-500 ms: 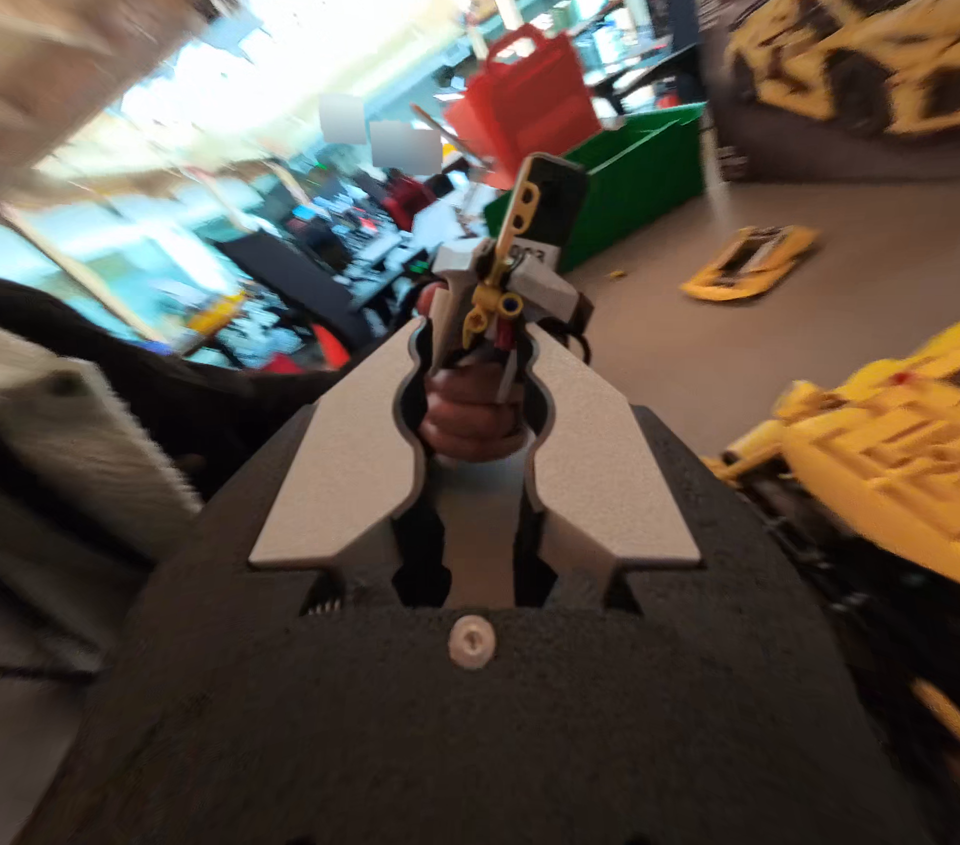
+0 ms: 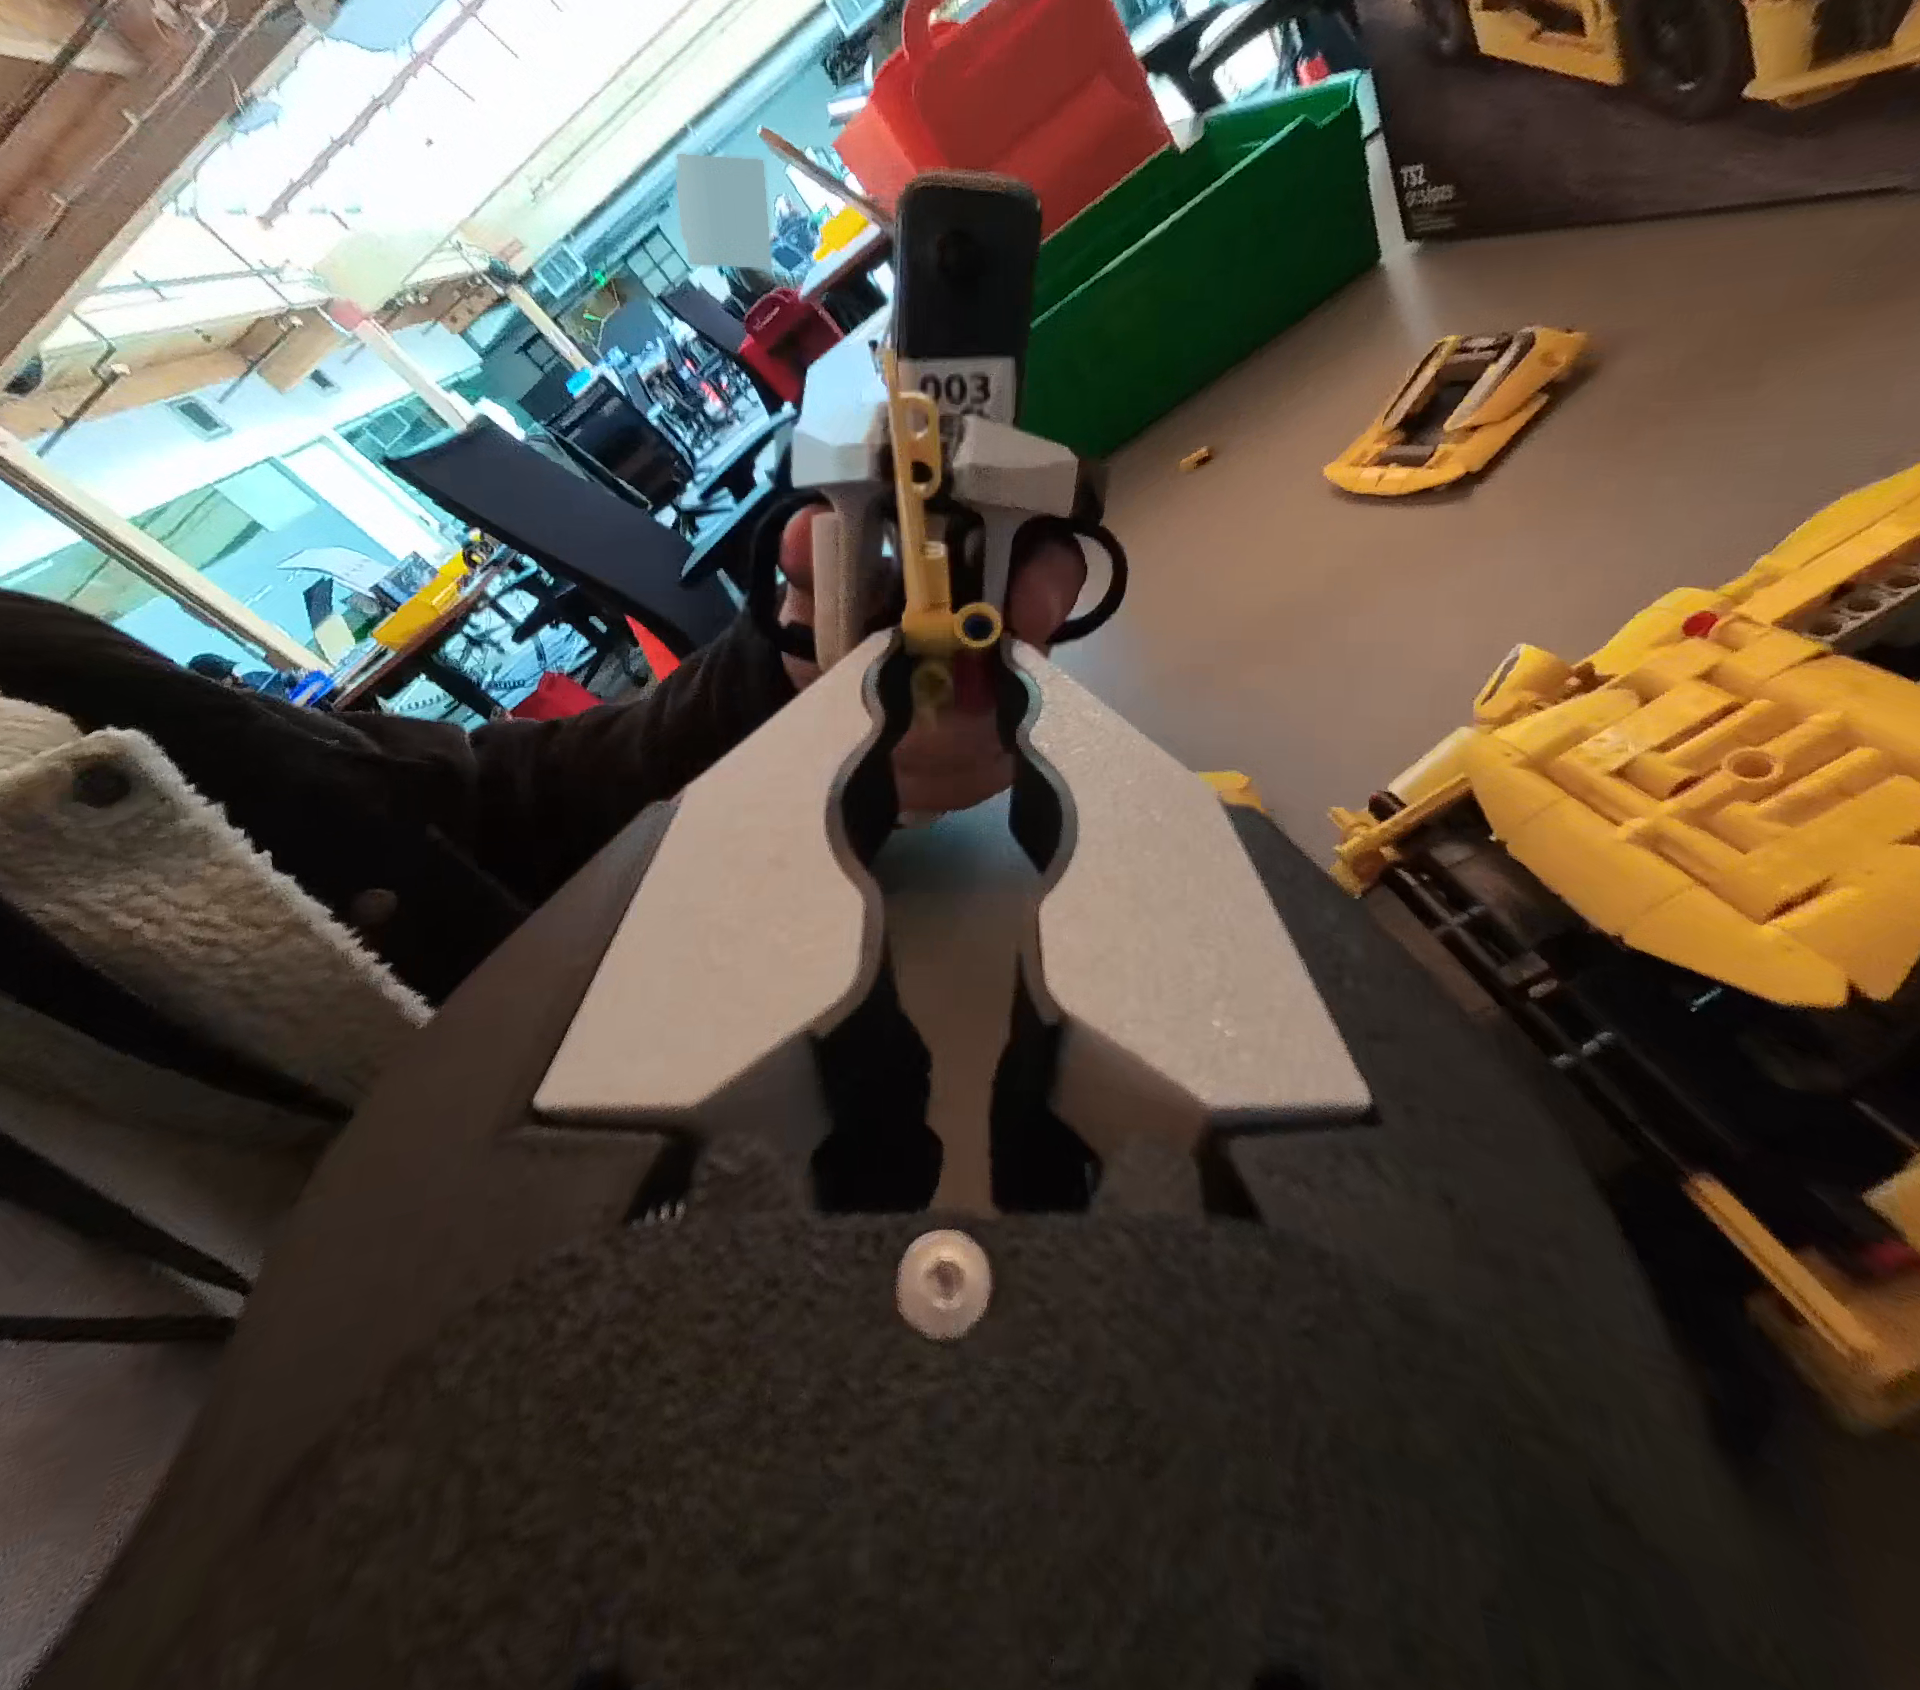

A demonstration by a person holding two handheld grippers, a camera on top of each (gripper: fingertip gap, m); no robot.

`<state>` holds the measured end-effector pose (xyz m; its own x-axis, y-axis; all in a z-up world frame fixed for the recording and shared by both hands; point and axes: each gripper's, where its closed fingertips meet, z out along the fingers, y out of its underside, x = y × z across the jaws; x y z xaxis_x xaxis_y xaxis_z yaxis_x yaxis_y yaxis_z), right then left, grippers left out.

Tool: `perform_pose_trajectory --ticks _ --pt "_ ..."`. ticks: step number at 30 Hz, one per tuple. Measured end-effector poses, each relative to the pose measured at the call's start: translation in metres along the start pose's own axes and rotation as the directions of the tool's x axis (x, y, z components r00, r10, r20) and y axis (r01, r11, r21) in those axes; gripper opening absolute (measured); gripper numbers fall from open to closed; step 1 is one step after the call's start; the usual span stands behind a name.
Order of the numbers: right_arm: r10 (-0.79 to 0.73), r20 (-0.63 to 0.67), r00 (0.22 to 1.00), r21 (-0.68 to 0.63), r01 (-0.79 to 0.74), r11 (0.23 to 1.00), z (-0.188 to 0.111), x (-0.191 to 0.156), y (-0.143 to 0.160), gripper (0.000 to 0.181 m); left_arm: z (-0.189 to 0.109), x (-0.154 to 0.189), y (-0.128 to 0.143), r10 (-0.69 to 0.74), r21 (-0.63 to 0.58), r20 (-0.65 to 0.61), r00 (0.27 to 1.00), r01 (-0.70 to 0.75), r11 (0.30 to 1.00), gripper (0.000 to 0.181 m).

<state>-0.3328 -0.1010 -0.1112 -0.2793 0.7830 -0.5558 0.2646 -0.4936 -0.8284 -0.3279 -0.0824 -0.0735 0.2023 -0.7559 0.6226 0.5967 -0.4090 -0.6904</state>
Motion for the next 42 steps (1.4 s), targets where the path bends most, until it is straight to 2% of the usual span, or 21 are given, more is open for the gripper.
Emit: perform_pose_trajectory --ticks 5,8,10,11,16,22,23,24,25,26,28,30,32,35,37,38,40,42 --pt "0.031 0.022 0.999 -0.032 -0.03 0.999 0.001 -0.003 0.004 0.014 -0.001 0.0 0.004 0.118 -0.062 0.04 0.992 -0.116 0.991 0.007" --pt "0.029 0.034 0.999 -0.066 -0.027 0.997 0.003 -0.005 0.009 0.014 -0.001 -0.005 0.008 0.172 -0.115 0.077 0.982 -0.163 0.98 0.023" --pt "0.033 0.037 0.999 -0.078 -0.03 0.996 0.005 -0.006 0.012 0.014 0.0 0.0 0.013 0.183 -0.141 0.04 0.982 -0.175 0.974 0.019" --pt "0.036 0.04 0.999 -0.075 -0.033 0.997 0.004 -0.006 0.012 0.014 0.001 0.003 0.014 0.182 -0.146 0.024 0.983 -0.177 0.973 0.007" --pt "0.066 0.04 0.997 -0.113 -0.061 0.992 0.004 -0.003 0.018 0.014 -0.001 -0.001 0.018 0.252 -0.196 0.07 0.965 -0.234 0.952 0.005" --pt "0.073 0.043 0.996 -0.159 -0.065 0.985 0.001 -0.003 0.024 0.015 0.0 -0.002 0.019 0.226 -0.194 0.068 0.972 -0.209 0.958 0.005" --pt "0.062 0.019 0.998 -0.224 -0.056 0.973 0.001 0.0 0.034 0.014 -0.002 0.0 0.004 0.217 -0.104 0.085 0.973 -0.208 0.973 0.005" --pt "-0.009 -0.029 1.0 -0.41 -0.004 0.912 0.005 0.008 0.071 0.015 -0.014 0.008 -0.033 0.174 0.1 0.083 0.981 -0.182 0.978 0.006" --pt "-0.01 -0.006 1.0 -0.481 0.006 0.877 0.012 0.005 0.096 0.015 -0.038 0.013 -0.07 0.128 0.264 0.061 0.99 -0.14 0.954 0.006" --pt "0.023 0.031 0.999 -0.441 -0.007 0.897 0.021 -0.006 0.095 0.015 -0.063 0.01 -0.092 0.13 0.32 0.103 0.986 -0.156 0.934 0.005" --pt "-0.082 -0.007 0.997 -0.302 0.076 0.95 0.019 -0.009 0.052 0.014 -0.093 0.001 -0.106 0.153 0.321 0.222 0.963 -0.22 0.921 0.006" --pt "-0.152 -0.051 0.987 -0.284 0.131 0.95 0.011 -0.001 0.035 0.014 -0.109 -0.008 -0.113 0.037 0.41 0.186 0.982 -0.112 0.905 0.006" --pt "-0.091 -0.019 0.996 -0.27 0.083 0.959 0.012 0.002 0.043 0.015 -0.108 -0.014 -0.112 -0.046 0.441 0.108 0.993 -0.007 0.898 0.006" --pt "-0.052 0.043 0.998 -0.262 0.062 0.963 0.019 -0.005 0.056 0.015 -0.097 -0.022 -0.101 -0.09 0.409 0.094 0.991 0.045 0.911 0.006" --pt "-0.158 0.035 0.987 -0.186 0.162 0.969 0.021 -0.009 0.042 0.015 -0.088 -0.028 -0.089 -0.155 0.344 0.068 0.986 0.122 0.931 0.006" --pt "-0.214 0.012 0.977 -0.125 0.214 0.969 0.018 -0.01 0.031 0.015 -0.083 -0.035 -0.078 -0.176 0.268 0.104 0.979 0.142 0.953 0.006" --pt "-0.292 -0.061 0.955 -0.053 0.289 0.956 0.007 -0.005 0.014 0.014 -0.081 -0.06 -0.051 -0.11 0.069 0.31 0.945 0.093 0.993 0.006" --pt "-0.342 -0.136 0.93 -0.026 0.342 0.939 -0.002 0.002 0.005 0.014 -0.092 -0.084 -0.032 0.15 -0.185 0.513 0.845 -0.062 0.981 0.006"
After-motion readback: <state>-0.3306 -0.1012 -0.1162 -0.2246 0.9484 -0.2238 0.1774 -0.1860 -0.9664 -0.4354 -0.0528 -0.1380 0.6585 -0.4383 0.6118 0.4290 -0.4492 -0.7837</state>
